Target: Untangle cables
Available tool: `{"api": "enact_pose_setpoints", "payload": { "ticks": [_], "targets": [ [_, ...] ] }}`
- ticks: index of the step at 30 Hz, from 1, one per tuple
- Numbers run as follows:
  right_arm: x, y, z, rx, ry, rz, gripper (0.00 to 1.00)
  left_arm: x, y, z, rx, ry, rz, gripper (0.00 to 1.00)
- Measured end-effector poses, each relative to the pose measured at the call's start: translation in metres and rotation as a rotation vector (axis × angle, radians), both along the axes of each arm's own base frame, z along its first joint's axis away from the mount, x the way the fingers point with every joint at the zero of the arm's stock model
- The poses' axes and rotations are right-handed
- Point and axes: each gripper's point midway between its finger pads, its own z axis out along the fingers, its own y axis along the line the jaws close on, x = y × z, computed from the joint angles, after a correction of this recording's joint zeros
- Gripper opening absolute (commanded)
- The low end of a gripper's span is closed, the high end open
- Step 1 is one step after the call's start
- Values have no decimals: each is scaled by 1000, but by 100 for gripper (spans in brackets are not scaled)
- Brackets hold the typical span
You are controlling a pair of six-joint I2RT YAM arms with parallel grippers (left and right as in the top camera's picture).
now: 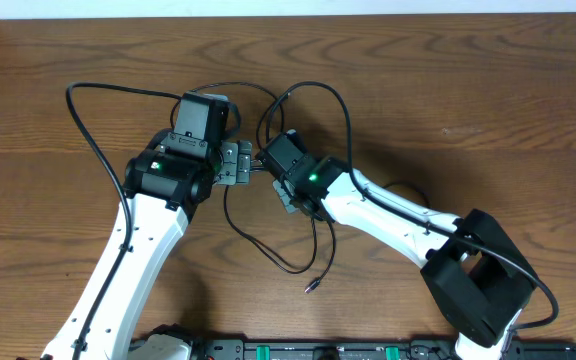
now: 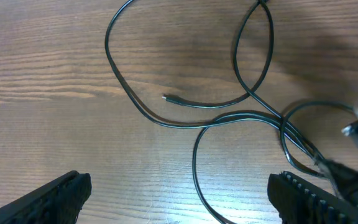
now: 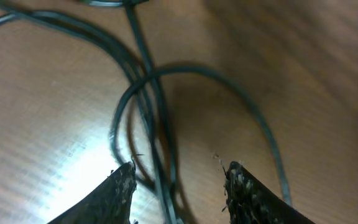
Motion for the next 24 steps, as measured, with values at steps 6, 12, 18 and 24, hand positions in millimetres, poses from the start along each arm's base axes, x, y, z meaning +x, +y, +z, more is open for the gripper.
{"api": "enact_pose_setpoints", "payload": {
  "ticks": [6,12,18,24],
  "targets": [
    [19,-36,0,-76,-26,-90,44,0,0,0,0,0,0,96],
    [32,-81,-5,-110,18,-222,41,0,0,0,0,0,0,96],
    [21,-99,-26,-98,96,-262,41,0,0,0,0,0,0,96],
    [-3,-107,-49,-123,165,-250,41,0,0,0,0,0,0,96]
  ]
}}
